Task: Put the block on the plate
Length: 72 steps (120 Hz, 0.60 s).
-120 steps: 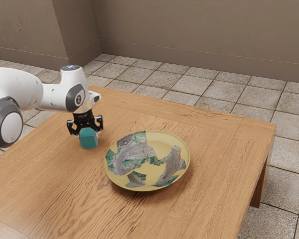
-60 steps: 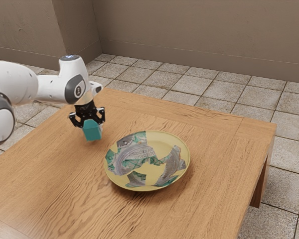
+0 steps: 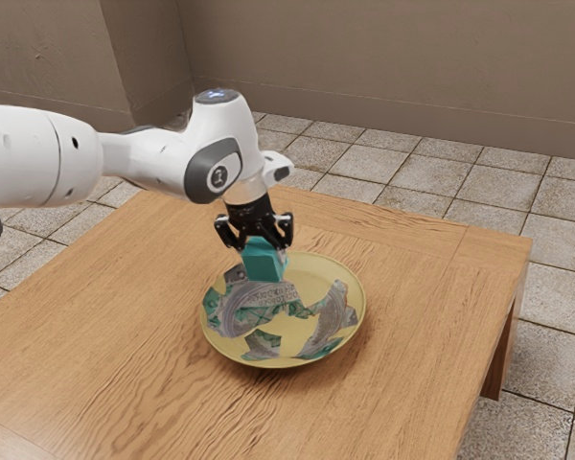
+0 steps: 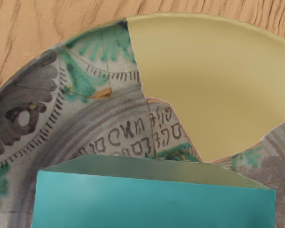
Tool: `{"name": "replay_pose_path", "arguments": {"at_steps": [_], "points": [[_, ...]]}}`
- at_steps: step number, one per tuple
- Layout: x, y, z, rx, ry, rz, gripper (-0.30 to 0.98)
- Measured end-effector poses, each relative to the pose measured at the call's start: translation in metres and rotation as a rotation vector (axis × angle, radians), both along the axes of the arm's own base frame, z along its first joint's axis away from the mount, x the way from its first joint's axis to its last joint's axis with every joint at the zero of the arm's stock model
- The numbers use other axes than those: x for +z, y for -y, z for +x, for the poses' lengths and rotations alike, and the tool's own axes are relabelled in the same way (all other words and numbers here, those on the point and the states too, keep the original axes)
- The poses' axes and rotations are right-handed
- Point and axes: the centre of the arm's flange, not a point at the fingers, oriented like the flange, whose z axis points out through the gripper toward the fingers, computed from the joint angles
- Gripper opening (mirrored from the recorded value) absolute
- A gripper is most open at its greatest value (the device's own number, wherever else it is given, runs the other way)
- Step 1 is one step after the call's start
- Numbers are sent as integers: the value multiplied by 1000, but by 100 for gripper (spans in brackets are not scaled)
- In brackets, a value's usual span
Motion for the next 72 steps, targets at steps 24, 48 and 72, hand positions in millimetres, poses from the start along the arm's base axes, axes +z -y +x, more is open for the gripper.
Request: {"name": "replay_pose_path", "arguments": {"at_steps": [24,48,72], "points": [[-42,21,-4,-31,-67,3,48],[-16,23,-6,-40,-38,-8,61],[93,8,-34,-137,30,15,65]]}}
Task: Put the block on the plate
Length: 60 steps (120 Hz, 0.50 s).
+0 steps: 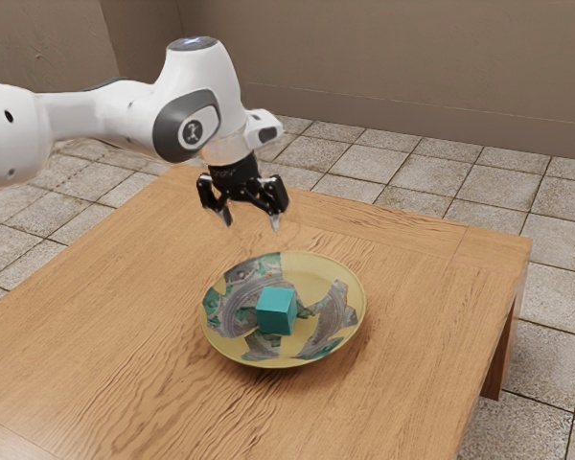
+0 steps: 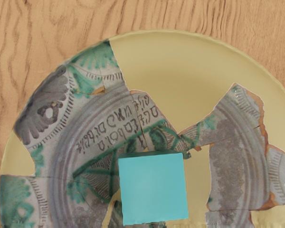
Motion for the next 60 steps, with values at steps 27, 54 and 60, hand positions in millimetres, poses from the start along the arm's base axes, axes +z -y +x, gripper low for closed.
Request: {"name": "replay_pose_path", "arguments": {"at_steps": [27,54,60], "points": [[60,-23,-11,-138,-32,37,68],[112,-42,-13,-228,-44,58,68],[114,-52,-15,-233,-58,61,68]]}}
